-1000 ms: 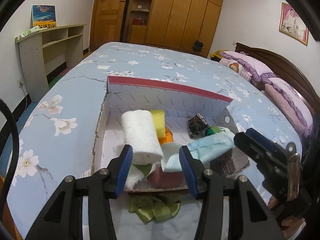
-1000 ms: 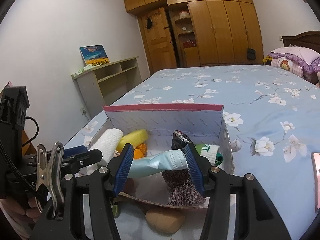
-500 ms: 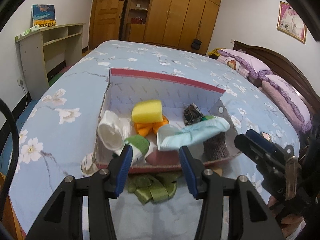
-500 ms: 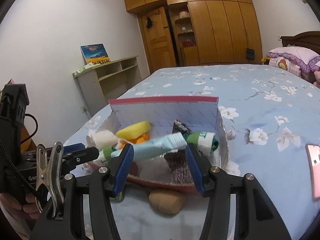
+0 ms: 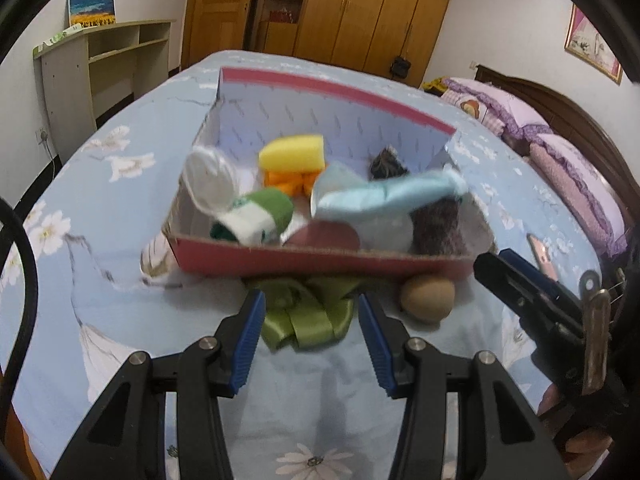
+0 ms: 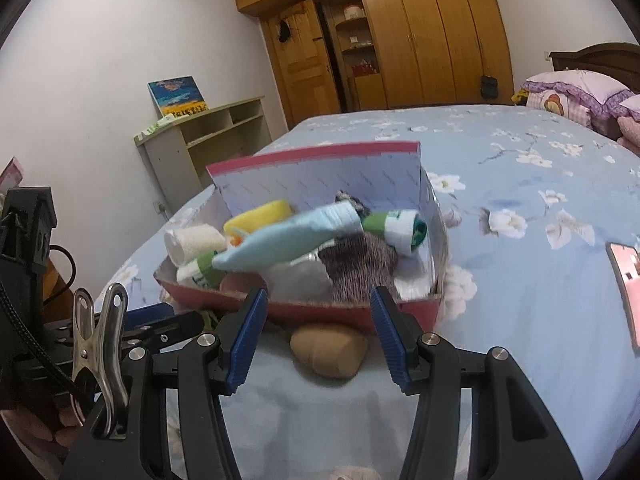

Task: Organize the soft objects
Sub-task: 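Withdraw both grippers from the box toward the tan egg and green bow, then grasp the tan sponge egg with the right gripper while the left grasps the green bow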

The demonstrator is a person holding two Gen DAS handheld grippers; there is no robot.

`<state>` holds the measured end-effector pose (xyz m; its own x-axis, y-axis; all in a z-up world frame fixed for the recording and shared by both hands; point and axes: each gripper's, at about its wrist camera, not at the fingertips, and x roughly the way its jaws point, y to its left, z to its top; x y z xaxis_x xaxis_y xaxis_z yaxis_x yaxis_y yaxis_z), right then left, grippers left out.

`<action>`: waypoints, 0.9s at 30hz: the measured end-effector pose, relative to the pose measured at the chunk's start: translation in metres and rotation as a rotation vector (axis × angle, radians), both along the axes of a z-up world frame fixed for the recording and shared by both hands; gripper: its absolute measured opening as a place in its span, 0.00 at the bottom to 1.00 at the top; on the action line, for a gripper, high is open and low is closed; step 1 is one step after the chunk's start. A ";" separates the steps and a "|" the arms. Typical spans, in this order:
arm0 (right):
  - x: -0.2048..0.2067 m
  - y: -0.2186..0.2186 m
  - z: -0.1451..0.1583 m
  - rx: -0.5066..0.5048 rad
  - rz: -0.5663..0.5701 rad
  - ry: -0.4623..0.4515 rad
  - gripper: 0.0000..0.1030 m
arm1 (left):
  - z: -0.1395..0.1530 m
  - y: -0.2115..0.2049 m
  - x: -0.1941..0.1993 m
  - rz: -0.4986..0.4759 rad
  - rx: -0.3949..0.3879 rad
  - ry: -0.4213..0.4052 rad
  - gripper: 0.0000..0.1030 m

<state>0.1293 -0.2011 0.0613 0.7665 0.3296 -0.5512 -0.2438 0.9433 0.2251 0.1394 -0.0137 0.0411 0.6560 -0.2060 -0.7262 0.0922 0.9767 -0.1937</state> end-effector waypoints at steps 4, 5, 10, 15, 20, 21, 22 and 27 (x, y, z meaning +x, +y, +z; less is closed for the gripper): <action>-0.001 -0.004 -0.008 0.011 -0.012 0.023 0.53 | -0.011 -0.002 0.001 -0.002 0.005 0.017 0.49; -0.002 -0.006 -0.011 0.013 -0.017 0.030 0.53 | -0.013 -0.003 0.002 -0.001 0.006 0.022 0.50; -0.001 -0.008 -0.021 0.004 -0.031 0.055 0.53 | -0.025 -0.006 0.008 -0.002 0.009 0.043 0.49; 0.002 -0.006 -0.030 -0.009 -0.028 0.080 0.53 | -0.032 -0.012 0.012 -0.019 0.020 0.033 0.49; 0.006 -0.001 -0.036 -0.018 -0.011 0.093 0.53 | -0.035 -0.016 0.018 -0.019 0.035 0.017 0.49; 0.006 0.001 -0.037 -0.022 -0.007 0.095 0.53 | -0.036 -0.017 0.019 -0.019 0.037 0.015 0.49; 0.007 0.003 -0.038 -0.025 -0.005 0.097 0.53 | -0.037 -0.017 0.020 -0.019 0.038 0.015 0.49; 0.015 0.007 -0.046 -0.029 0.000 0.123 0.53 | -0.042 -0.017 0.023 -0.009 0.044 0.004 0.49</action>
